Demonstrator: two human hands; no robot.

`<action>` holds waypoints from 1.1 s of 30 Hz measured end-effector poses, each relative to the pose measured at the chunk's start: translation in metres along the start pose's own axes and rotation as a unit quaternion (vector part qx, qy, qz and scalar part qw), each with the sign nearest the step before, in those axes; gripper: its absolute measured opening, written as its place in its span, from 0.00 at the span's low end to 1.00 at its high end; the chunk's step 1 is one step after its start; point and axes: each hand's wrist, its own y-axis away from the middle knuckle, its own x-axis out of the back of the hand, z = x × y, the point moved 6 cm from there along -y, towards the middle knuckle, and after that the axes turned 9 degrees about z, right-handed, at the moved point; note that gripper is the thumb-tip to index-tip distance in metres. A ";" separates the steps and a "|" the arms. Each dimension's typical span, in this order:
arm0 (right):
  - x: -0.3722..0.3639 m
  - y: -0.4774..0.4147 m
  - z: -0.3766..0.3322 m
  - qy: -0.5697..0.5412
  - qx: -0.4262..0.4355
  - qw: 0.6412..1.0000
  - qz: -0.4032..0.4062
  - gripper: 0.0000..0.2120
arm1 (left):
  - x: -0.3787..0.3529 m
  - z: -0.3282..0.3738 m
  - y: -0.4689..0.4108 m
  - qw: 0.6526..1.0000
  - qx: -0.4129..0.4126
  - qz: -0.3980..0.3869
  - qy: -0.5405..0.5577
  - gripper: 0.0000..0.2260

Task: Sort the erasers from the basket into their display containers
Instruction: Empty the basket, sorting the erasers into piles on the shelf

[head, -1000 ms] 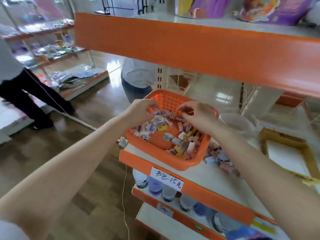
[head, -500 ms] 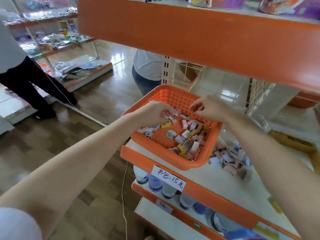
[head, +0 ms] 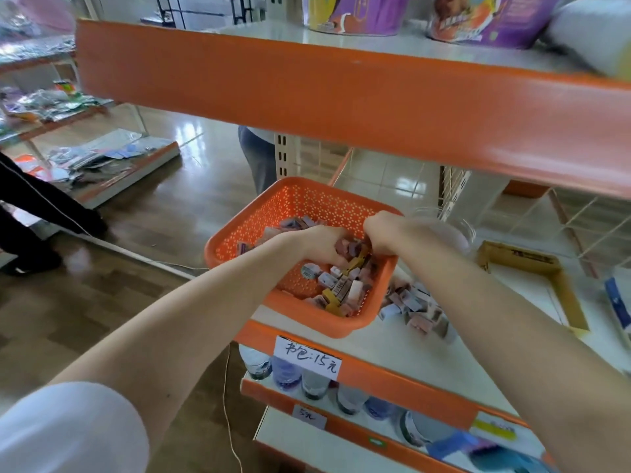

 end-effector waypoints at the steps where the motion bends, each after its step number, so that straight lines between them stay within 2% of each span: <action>1: 0.002 0.000 0.000 -0.003 -0.001 1.000 0.011 0.11 | -0.001 -0.001 -0.001 1.000 0.006 -0.004 0.013 0.25; 5: 0.006 0.005 0.000 -0.015 -0.016 0.999 0.046 0.10 | -0.009 0.000 -0.003 0.999 0.030 -0.013 0.028 0.20; 9: 0.006 0.006 -0.001 -0.027 -0.030 0.997 0.062 0.03 | -0.012 -0.001 -0.006 0.997 0.069 -0.016 0.014 0.09; 11: 0.007 0.007 0.000 -0.032 -0.037 0.997 0.067 0.03 | -0.012 -0.001 -0.005 0.996 0.083 -0.012 0.021 0.14; 14: 0.007 0.007 0.003 -0.073 -0.035 0.994 0.078 0.09 | -0.007 -0.007 0.000 0.994 0.102 0.004 0.035 0.10; 16: 0.009 0.007 0.007 -0.114 -0.025 0.989 0.094 0.12 | -0.003 -0.012 0.005 0.989 0.121 -0.002 0.080 0.06; 19: 0.012 0.009 0.014 -0.208 -0.011 0.970 0.125 0.12 | 0.007 -0.018 0.015 0.980 0.137 0.001 0.143 0.02; 22: 0.014 0.019 0.024 -0.309 -0.002 0.937 0.161 0.13 | 0.019 -0.019 0.023 0.978 0.127 0.026 0.166 0.08; 25: 0.018 0.032 0.031 -0.374 0.006 0.907 0.193 0.14 | 0.027 -0.016 0.030 0.976 0.116 0.030 0.180 0.05; 29: 0.021 0.048 0.040 -0.423 -0.011 0.881 0.211 0.13 | 0.045 -0.011 0.032 0.966 0.110 0.082 0.217 0.09; 33: 0.020 0.067 0.059 -0.432 -0.060 0.864 0.251 0.12 | 0.058 0.015 0.024 0.940 0.089 0.120 0.305 0.07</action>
